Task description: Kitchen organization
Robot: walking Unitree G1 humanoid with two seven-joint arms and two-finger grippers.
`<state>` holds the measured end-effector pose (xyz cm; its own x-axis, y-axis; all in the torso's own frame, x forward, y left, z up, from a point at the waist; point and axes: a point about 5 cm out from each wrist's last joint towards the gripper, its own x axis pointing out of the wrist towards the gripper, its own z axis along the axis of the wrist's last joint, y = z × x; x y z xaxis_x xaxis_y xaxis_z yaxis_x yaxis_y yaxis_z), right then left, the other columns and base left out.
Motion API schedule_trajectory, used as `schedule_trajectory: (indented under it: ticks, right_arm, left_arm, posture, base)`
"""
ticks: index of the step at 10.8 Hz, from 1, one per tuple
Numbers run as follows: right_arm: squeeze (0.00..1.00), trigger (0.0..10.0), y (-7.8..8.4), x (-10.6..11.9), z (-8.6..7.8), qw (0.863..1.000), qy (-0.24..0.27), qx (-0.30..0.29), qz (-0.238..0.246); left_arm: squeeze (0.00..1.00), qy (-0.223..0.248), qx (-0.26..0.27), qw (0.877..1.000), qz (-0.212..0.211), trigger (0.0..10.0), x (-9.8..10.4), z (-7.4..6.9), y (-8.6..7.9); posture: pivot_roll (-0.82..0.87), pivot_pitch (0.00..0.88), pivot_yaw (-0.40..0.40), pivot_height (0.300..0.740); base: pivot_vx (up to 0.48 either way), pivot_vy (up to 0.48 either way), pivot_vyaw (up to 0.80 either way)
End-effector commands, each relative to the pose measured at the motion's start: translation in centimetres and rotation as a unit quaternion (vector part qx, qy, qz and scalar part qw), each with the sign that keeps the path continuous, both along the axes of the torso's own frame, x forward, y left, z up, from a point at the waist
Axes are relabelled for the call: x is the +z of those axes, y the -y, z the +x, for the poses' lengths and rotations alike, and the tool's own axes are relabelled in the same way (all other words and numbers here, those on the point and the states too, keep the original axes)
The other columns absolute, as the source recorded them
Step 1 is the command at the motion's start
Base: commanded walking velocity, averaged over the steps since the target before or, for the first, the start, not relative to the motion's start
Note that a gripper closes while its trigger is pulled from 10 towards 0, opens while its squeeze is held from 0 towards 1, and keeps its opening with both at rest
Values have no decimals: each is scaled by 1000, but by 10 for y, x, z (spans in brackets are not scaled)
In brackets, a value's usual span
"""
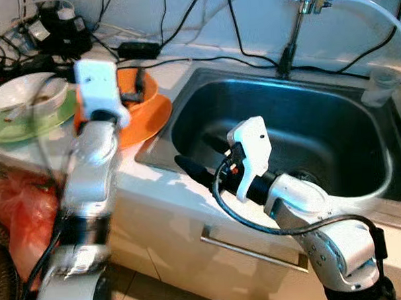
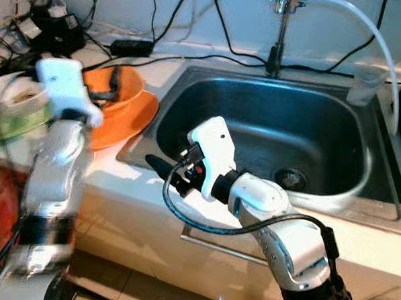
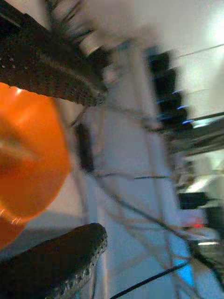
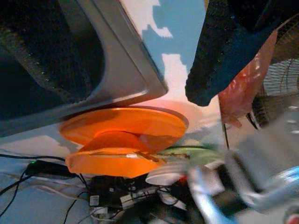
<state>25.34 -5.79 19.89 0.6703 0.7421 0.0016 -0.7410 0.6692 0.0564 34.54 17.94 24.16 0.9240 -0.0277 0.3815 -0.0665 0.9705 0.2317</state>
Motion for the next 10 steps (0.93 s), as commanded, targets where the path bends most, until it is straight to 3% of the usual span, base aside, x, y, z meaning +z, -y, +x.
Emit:
schedule_trajectory:
  ticks: [1,2,4,5,6,7,9,10]
  right_arm:
    - [0,10000,-1,2,-1,1000,6,9,7]
    - [0,10000,-3,2,0,1000,7,12,8]
    - [0,10000,-5,2,1,1000,7,16,8]
    - [0,10000,-6,2,1,1000,7,17,7]
    - [0,10000,-5,2,2,1000,9,18,6]
    - [0,10000,-4,2,2,1000,9,16,4]
    - [0,10000,-3,2,2,1000,9,14,3]
    - [0,10000,-2,2,2,1000,9,14,1]
  left_arm:
    - [1000,31,8,999,26,10000,8,-7,-1]
    - [1000,7,15,999,39,10000,-12,-17,-5]
    - [1000,-5,20,999,47,10000,-28,-26,-6]
    - [933,-11,24,998,52,10000,-36,-27,-5]
    - [537,-24,29,998,54,10000,-44,-27,-5]
    - [302,-23,33,998,56,10000,-46,-27,-7]
    - [12,-29,45,997,52,10000,-53,-27,-11]
    - [0,-45,58,997,37,10000,-63,-27,-15]
  posture:
    - [-29,0,16,740]
    - [-15,0,13,740]
    - [-5,0,5,740]
    - [-7,0,4,740]
    - [-11,0,4,740]
    - [-13,0,4,740]
    - [-17,0,3,740]
    - [-22,0,-2,740]
  base:
    - [0,0,0]
    - [0,0,0]
    - [0,0,0]
    - [0,0,0]
    - [0,0,0]
    - [0,0,0]
    - [0,0,0]
    - [0,0,0]
